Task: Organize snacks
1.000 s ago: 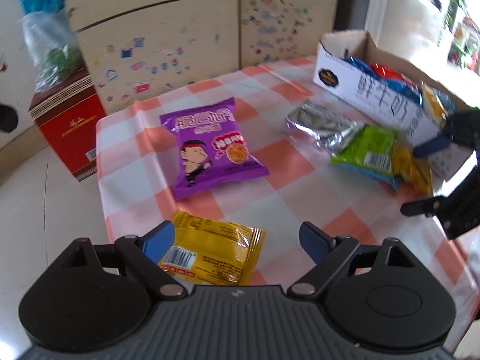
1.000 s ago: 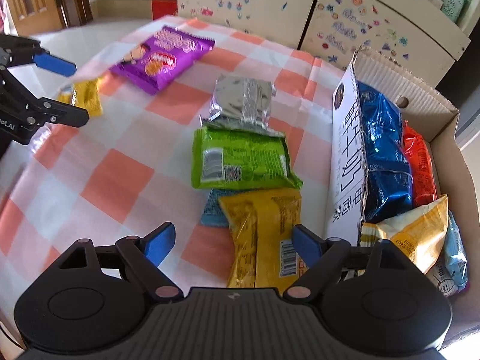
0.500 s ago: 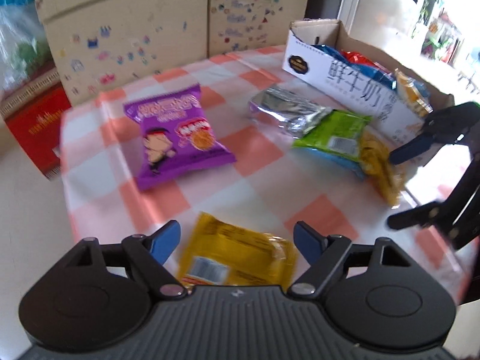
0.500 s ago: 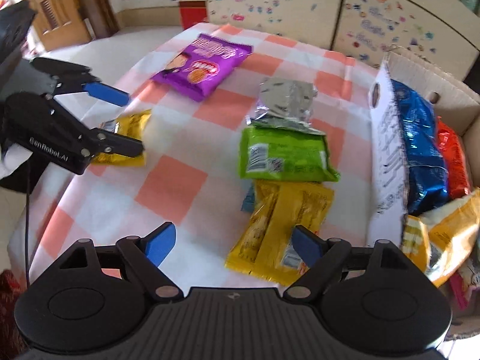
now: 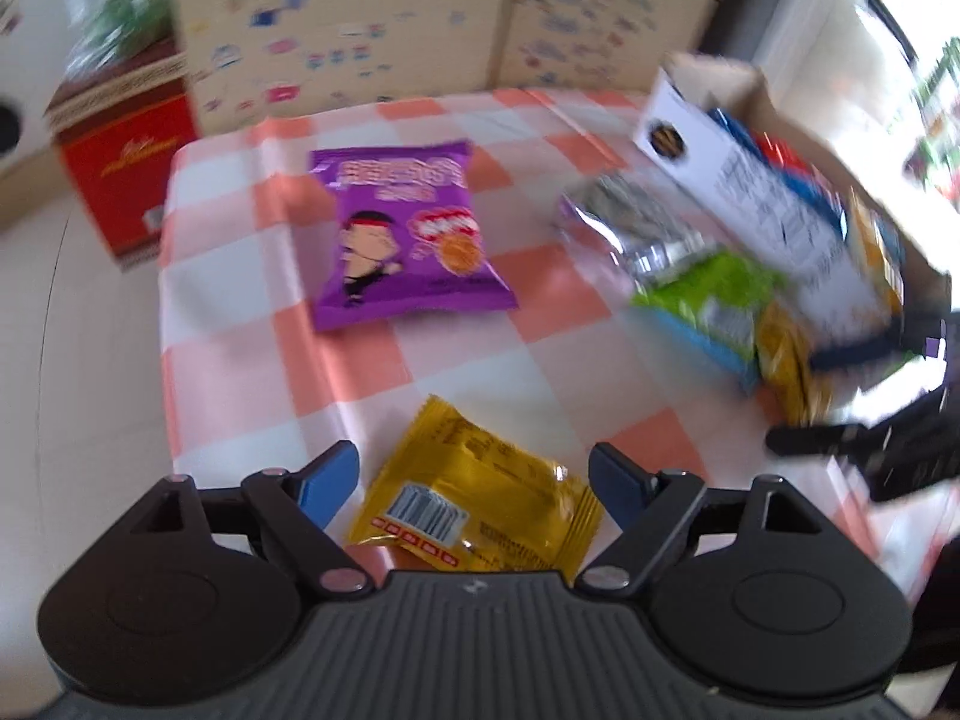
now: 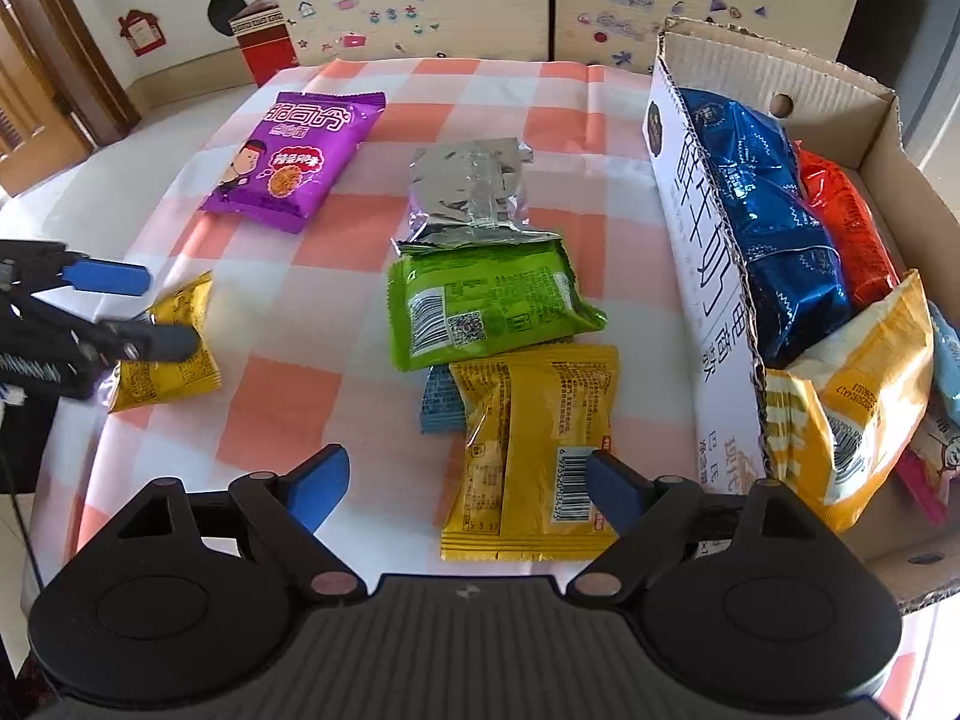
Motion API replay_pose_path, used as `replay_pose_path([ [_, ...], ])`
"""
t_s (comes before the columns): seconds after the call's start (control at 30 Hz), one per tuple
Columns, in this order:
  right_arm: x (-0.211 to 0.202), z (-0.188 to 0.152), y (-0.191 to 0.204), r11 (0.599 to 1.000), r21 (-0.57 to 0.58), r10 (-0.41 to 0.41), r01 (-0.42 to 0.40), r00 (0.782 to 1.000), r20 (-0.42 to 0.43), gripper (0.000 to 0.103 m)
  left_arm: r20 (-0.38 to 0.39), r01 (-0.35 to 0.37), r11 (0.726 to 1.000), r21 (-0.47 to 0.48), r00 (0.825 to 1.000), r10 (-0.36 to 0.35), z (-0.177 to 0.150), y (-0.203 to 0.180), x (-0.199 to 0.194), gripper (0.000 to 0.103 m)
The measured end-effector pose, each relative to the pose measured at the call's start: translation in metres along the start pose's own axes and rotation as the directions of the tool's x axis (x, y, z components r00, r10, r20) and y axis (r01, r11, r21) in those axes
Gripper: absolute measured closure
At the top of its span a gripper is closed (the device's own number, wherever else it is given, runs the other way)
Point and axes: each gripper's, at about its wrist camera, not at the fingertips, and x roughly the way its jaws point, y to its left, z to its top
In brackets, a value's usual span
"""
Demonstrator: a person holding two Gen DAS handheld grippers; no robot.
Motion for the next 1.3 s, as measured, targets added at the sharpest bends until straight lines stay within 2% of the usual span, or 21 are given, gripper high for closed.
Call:
replay_pose_path([
  [0.13, -0.001, 0.004, -0.001, 0.999, 0.027, -0.032, 0.032, 0.999, 0.011, 0.013, 0.009, 0.008, 0.989, -0.145, 1.0, -0.006, 0.004, 0.01, -0.008, 0.015],
  [0.3, -0.003, 0.002, -0.008, 0.997, 0.058, -0.047, 0.047, 0.999, 0.011, 0.012, -0.042, -0.021, 0.981, -0.19, 0.999, 0.013, 0.002, -0.001, 0.007, 0.014],
  [0.37, -0.001, 0.001, -0.006, 0.997, 0.045, -0.057, 0.057, 0.998, 0.01, 0.011, -0.055, -0.06, 0.984, -0.166, 0.997, 0.052, 0.001, -0.009, 0.014, 0.014],
  [0.5, 0.004, -0.001, 0.002, 0.998, -0.01, -0.07, 0.07, 0.998, -0.002, 0.011, -0.051, -0.164, 0.985, -0.057, 0.986, 0.161, 0.002, -0.026, 0.022, 0.014],
  [0.53, 0.003, -0.001, 0.002, 0.998, -0.014, -0.058, 0.058, 0.998, -0.002, 0.011, -0.054, -0.187, 0.982, -0.035, 0.981, 0.185, 0.0, -0.029, 0.024, 0.015],
  [0.6, 0.0, -0.001, 0.0, 1.0, 0.006, 0.023, -0.023, 1.0, -0.004, 0.012, -0.062, -0.221, 0.975, -0.014, 0.974, 0.219, -0.002, -0.028, 0.025, 0.017],
  [0.67, -0.001, -0.001, -0.003, 0.992, 0.049, 0.116, -0.115, 0.993, -0.015, 0.014, -0.064, -0.232, 0.972, -0.027, 0.971, 0.23, -0.003, -0.02, 0.022, 0.018],
  [0.7, -0.002, -0.001, -0.002, 0.992, 0.046, 0.115, -0.114, 0.993, -0.009, 0.014, -0.069, -0.24, 0.97, -0.039, 0.969, 0.237, -0.003, -0.015, 0.02, 0.018],
  [0.77, -0.006, -0.001, -0.001, 0.999, 0.019, 0.05, -0.05, 0.999, 0.012, 0.014, -0.067, -0.245, 0.968, -0.06, 0.968, 0.241, -0.004, -0.007, 0.015, 0.019],
  [0.83, -0.007, 0.001, -0.005, 0.999, 0.039, 0.014, -0.015, 1.0, 0.02, 0.014, -0.058, -0.2, 0.976, -0.085, 0.979, 0.195, -0.005, -0.004, 0.009, 0.019],
  [0.9, -0.005, 0.001, -0.008, 0.998, 0.064, 0.017, -0.017, 1.0, 0.013, 0.014, -0.055, -0.183, 0.98, -0.081, 0.982, 0.179, -0.006, -0.006, 0.007, 0.017],
  [1.07, 0.005, -0.002, 0.001, 0.999, 0.033, 0.02, -0.019, 0.999, -0.025, 0.013, -0.08, -0.199, 0.976, -0.089, 0.978, 0.192, -0.006, -0.01, 0.016, 0.017],
  [1.3, 0.015, -0.005, 0.013, 1.0, -0.016, -0.024, 0.023, 0.998, -0.056, 0.015, -0.074, -0.24, 0.969, -0.063, 0.969, 0.235, -0.007, -0.016, 0.02, 0.015],
])
